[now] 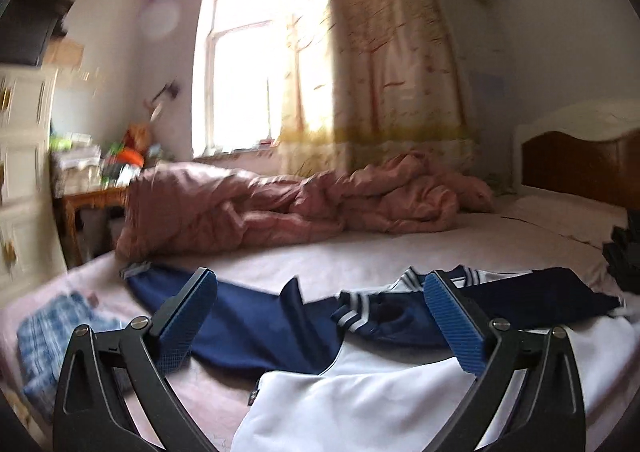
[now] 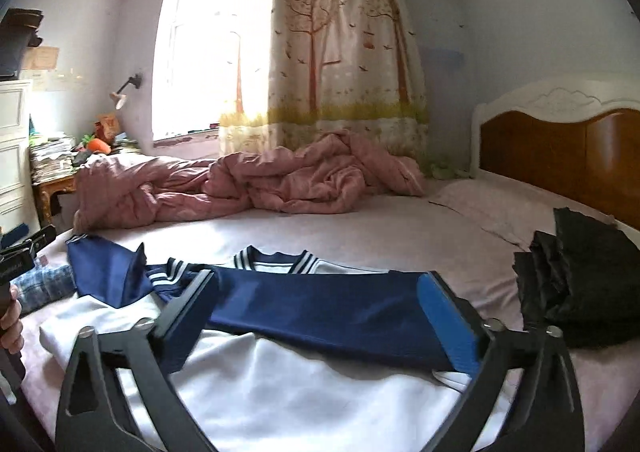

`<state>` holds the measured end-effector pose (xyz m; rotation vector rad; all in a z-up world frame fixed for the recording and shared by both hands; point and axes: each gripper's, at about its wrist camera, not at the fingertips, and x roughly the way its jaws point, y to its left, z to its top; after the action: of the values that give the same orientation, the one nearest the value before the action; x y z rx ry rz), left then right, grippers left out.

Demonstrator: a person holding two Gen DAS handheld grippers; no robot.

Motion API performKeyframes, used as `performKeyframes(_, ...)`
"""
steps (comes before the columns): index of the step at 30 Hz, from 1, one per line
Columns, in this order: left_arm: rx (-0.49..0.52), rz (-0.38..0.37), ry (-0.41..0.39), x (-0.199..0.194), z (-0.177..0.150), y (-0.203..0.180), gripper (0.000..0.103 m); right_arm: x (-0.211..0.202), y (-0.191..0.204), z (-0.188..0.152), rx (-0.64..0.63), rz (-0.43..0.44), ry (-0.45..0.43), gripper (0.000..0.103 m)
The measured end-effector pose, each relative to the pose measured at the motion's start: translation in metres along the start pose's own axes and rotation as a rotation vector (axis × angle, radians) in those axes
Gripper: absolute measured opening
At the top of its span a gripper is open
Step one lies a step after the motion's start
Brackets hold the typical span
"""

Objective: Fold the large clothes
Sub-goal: 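Open the left tool to release the cuff and lift both tools, then grasp the other navy sleeve beside the plaid shirt with the left tool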

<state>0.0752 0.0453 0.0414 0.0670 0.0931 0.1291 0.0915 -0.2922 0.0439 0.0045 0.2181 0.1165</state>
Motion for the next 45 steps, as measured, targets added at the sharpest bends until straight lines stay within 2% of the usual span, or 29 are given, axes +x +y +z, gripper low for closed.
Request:
performKeyframes(2,-0.005,0.013,0.001,-0.005,-0.001,-0.01,0.103,0.003,0.0,-0.005,-0.004,-0.024,-0.003,0.103)
performKeyframes(4,-0.001,-0.043,0.011,-0.009,-0.007,-0.019,0.103,0.009,0.0,-0.011,-0.011,-0.043,0.018,0.103)
performKeyframes(6,0.059,-0.068,-0.008,-0.014,-0.014,-0.032,0.103,0.02,0.002,-0.019,-0.042,-0.078,0.048,0.103)
performKeyframes(9,0.112,-0.056,-0.021,-0.018,-0.025,-0.049,0.103,0.025,0.006,-0.026,-0.081,-0.106,0.057,0.103)
performKeyframes(16,0.029,0.005,0.026,-0.004,-0.047,-0.048,0.103,0.027,0.02,-0.046,-0.094,-0.112,0.024,0.103)
performKeyframes(20,0.018,0.003,0.063,0.004,-0.06,-0.048,0.103,0.029,0.031,-0.062,-0.119,-0.14,-0.01,0.103)
performKeyframes(24,0.004,-0.005,0.085,0.007,-0.059,-0.046,0.103,0.037,0.037,-0.068,-0.148,-0.169,0.012,0.103)
performKeyframes(30,-0.128,0.029,0.199,0.028,-0.051,-0.013,0.103,0.043,0.033,-0.07,-0.141,-0.164,0.044,0.103)
performKeyframes(33,-0.15,0.063,0.229,0.04,-0.043,0.012,0.103,0.043,0.028,-0.07,-0.114,-0.21,0.038,0.103)
performKeyframes(36,-0.217,0.156,0.282,0.057,-0.04,0.05,0.103,0.042,0.021,-0.069,-0.081,-0.231,0.036,0.103)
performKeyframes(39,-0.362,0.234,0.388,0.076,-0.056,0.097,0.102,0.045,0.018,-0.069,-0.072,-0.24,0.051,0.103)
performKeyframes(41,-0.454,0.232,0.485,0.092,-0.072,0.125,0.1,0.045,0.018,-0.069,-0.075,-0.242,0.051,0.103)
performKeyframes(43,-0.553,0.194,0.552,0.104,-0.085,0.145,0.092,0.046,0.018,-0.069,-0.08,-0.247,0.044,0.103)
performKeyframes(44,-0.598,0.174,0.583,0.112,-0.091,0.153,0.092,0.046,0.019,-0.07,-0.085,-0.254,0.037,0.103)
performKeyframes(45,-0.601,0.159,0.6,0.12,-0.093,0.157,0.092,0.045,0.019,-0.07,-0.09,-0.263,0.03,0.103)
